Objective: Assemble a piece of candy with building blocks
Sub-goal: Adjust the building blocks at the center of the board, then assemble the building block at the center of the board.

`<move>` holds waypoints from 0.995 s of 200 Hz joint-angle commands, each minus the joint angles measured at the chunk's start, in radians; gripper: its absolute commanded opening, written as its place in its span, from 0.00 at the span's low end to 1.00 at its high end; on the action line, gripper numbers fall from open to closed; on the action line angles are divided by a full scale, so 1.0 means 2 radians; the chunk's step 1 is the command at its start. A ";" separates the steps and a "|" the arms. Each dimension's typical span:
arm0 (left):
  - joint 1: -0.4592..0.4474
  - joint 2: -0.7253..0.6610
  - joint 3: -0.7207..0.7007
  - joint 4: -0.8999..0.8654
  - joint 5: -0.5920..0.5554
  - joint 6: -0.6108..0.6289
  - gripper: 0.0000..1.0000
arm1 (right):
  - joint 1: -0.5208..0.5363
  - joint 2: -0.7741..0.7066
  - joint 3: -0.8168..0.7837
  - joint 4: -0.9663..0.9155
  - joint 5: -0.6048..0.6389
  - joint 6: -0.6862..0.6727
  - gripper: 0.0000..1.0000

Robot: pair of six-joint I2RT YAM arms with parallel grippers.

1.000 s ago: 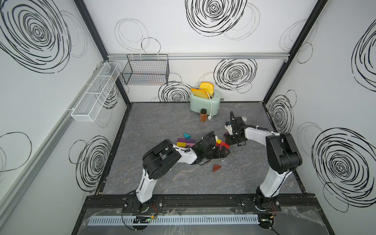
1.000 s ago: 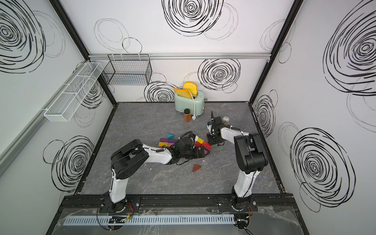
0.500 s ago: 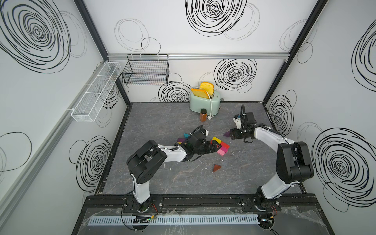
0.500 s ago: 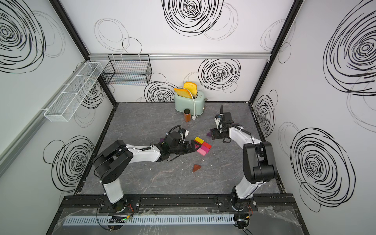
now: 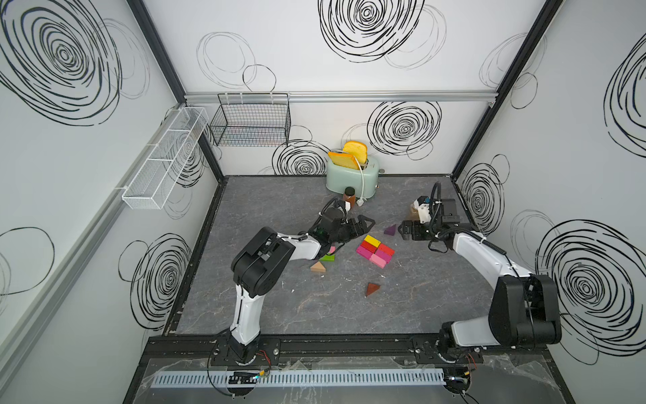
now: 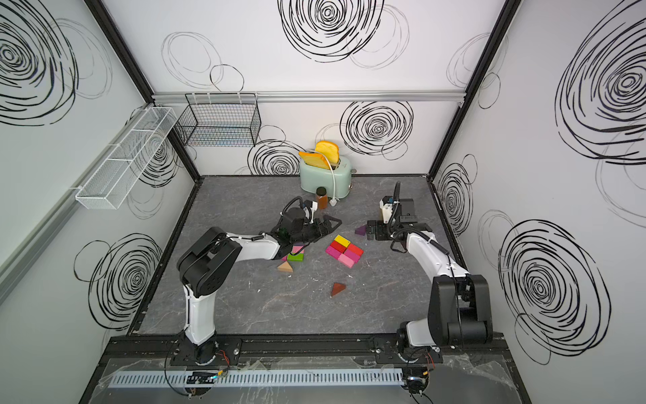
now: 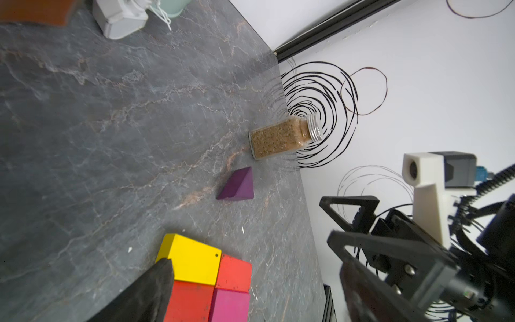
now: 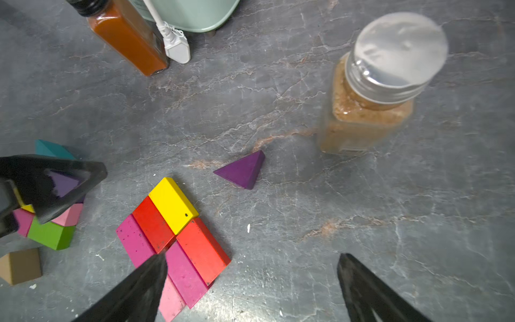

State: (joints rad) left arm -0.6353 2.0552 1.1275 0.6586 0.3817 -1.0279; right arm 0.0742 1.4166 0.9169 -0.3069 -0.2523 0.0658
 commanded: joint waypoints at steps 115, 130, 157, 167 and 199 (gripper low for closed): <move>-0.013 -0.123 -0.103 -0.003 0.005 0.028 0.98 | 0.022 0.181 0.131 0.043 -0.064 0.001 1.00; -0.019 -0.164 -0.140 -0.015 0.010 0.036 0.98 | 0.035 0.211 0.158 0.033 -0.060 -0.006 0.99; -0.040 -0.225 -0.186 -0.028 0.006 0.035 0.98 | 0.045 0.249 0.188 0.029 -0.048 -0.011 0.98; -0.048 -0.241 -0.192 -0.032 0.001 0.041 0.98 | 0.046 0.262 0.200 0.023 -0.049 -0.014 0.98; -0.053 -0.268 -0.199 -0.055 0.001 0.044 0.98 | 0.059 0.291 0.230 0.008 -0.056 -0.025 0.97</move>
State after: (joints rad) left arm -0.7433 1.5600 0.7444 0.5571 0.3820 -0.9623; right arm 0.1757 1.9663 1.3266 -0.2382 -0.3496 0.0509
